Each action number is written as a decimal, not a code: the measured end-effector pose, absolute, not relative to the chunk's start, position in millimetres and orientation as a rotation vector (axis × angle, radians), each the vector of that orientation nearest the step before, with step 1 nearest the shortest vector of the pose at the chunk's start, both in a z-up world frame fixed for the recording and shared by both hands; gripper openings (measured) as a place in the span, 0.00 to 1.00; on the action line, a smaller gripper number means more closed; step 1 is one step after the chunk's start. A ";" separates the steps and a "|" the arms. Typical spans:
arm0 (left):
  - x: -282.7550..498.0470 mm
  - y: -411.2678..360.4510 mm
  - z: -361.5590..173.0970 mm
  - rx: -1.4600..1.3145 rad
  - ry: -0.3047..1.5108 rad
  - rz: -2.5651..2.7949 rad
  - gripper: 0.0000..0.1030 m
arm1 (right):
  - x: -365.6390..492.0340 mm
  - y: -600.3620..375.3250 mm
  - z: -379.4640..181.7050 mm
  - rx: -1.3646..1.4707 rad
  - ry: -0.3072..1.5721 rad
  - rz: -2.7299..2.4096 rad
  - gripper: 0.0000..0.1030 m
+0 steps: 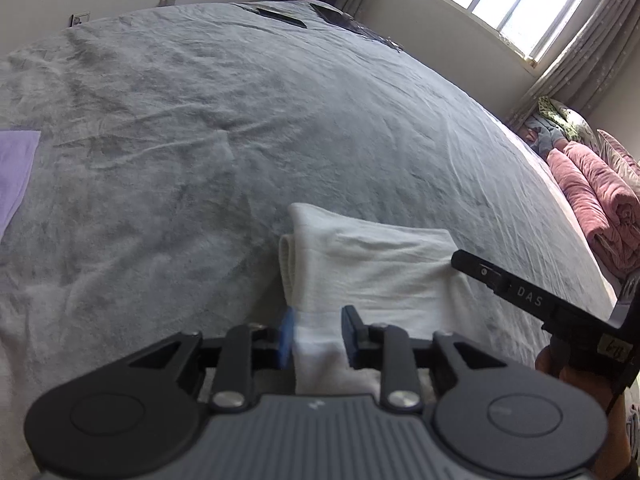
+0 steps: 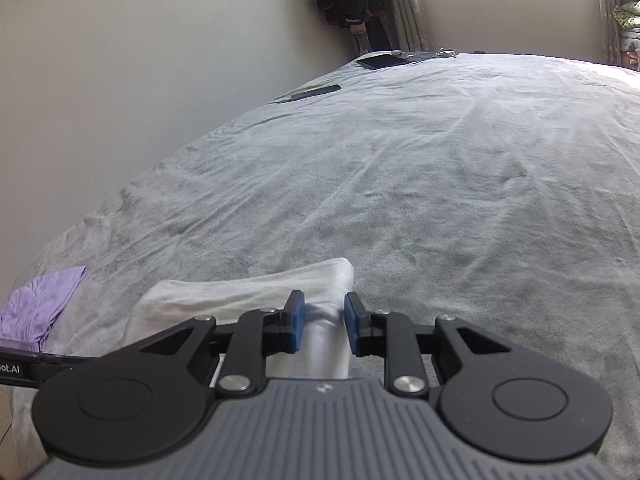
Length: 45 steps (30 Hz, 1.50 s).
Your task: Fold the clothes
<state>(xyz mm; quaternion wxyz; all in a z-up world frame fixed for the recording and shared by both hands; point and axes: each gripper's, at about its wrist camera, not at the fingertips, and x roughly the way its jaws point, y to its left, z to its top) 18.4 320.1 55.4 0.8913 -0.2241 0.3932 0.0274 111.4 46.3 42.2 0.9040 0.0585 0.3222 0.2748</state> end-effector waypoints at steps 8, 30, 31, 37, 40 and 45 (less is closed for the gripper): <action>35.4 342.3 55.0 -0.593 0.802 0.108 0.49 | 142.9 40.8 28.3 0.302 0.791 0.533 0.27; 20.5 320.6 51.9 -0.488 0.792 0.076 0.04 | 137.2 59.4 27.4 0.181 0.690 0.571 0.14; 23.7 323.4 48.7 -0.500 0.798 0.083 0.04 | 137.4 60.2 25.5 0.176 0.696 0.569 0.16; 22.3 334.1 54.1 -0.547 0.743 0.119 0.17 | 121.1 50.9 38.1 0.160 0.641 0.501 0.26; 22.9 334.8 57.8 -0.561 0.714 0.113 0.29 | 94.3 46.2 48.3 0.185 0.620 0.604 0.26; 27.9 323.3 63.5 -0.522 0.665 0.063 0.29 | 57.9 66.0 39.2 0.003 0.657 0.731 0.26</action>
